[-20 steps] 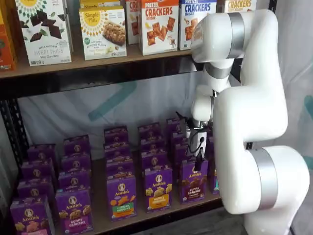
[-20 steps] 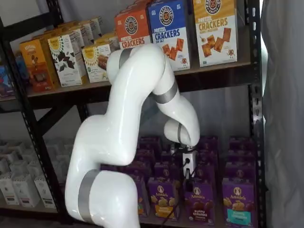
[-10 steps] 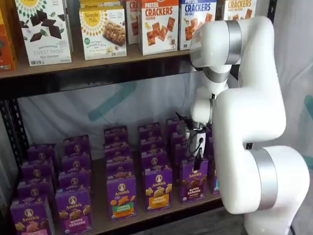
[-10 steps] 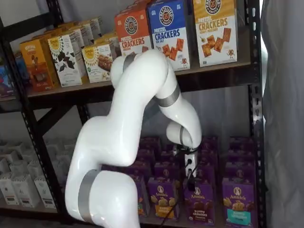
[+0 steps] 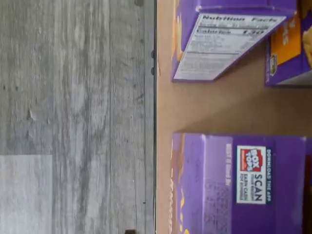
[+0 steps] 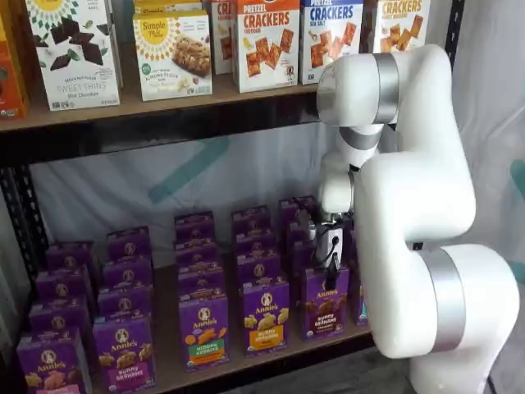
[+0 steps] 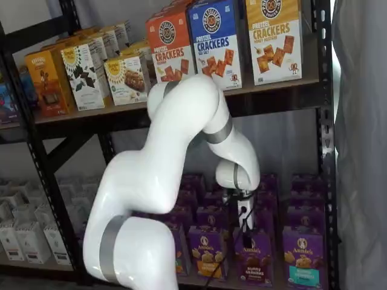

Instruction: Pick up the purple box with a brown patch in the center, on the bottom shelf, the fifth box from the left

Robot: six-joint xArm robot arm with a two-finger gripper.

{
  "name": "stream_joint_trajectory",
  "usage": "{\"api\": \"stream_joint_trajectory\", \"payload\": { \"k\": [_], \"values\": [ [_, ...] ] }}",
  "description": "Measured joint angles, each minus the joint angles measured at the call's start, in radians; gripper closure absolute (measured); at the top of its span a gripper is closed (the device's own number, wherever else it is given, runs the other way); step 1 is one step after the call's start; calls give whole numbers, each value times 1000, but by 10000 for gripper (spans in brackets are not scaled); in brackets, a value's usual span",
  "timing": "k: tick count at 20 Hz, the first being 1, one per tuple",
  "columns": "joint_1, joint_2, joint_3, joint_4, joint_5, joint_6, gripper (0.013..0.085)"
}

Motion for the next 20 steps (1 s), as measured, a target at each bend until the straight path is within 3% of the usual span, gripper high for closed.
{"api": "stream_joint_trajectory", "payload": {
  "k": [4,20],
  "values": [
    [3,35,-27,-35,-13,34,130],
    [13,81,-37,-85,-73,88,130]
  ]
}}
